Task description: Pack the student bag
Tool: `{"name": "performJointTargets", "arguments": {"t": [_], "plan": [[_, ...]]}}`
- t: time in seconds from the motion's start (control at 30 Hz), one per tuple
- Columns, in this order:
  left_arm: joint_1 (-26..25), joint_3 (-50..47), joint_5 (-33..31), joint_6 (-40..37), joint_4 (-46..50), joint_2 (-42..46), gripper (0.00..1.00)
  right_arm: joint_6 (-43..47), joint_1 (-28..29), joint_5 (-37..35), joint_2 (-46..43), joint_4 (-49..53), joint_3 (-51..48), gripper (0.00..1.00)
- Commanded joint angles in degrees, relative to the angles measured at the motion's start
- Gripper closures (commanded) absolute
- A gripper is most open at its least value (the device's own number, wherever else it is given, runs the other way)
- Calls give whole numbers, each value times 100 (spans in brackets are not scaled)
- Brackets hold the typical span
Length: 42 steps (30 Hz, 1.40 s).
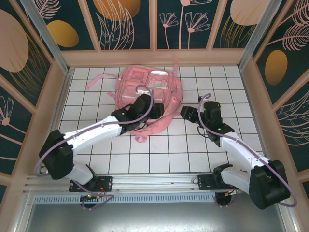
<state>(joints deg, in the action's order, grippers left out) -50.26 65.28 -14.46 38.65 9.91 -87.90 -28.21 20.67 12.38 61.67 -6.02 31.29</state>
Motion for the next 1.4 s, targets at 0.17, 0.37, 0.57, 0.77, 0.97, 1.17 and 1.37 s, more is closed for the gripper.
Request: {"name": "performJointTargets", "arguments": {"t": [0.17,0.37,0.57,0.77,0.97,1.17,1.37], "plan": [[-113,1420,-1331,-1686,1364,-1364,45,255,-145,1,107,-165,-166,44],[-110,1537,-1702,-1867,1674,-1575,51,453,-297,134,462,-318,-155,45],[-107,1005,-768,-1673,1314,-809,51,637,-316,70,1188,-611,2,45],[-107,365,67,-2153,642,-402,59,790,-318,206,1930,-698,356,50],[-189,562,200,-2379,635,-878,60,712,-324,227,2158,-734,467,50],[-396,555,58,-2615,556,-1073,56,676,-379,202,2120,-699,447,50],[-457,656,-425,-2700,681,-1454,53,643,-435,247,2239,-696,539,50]]}}
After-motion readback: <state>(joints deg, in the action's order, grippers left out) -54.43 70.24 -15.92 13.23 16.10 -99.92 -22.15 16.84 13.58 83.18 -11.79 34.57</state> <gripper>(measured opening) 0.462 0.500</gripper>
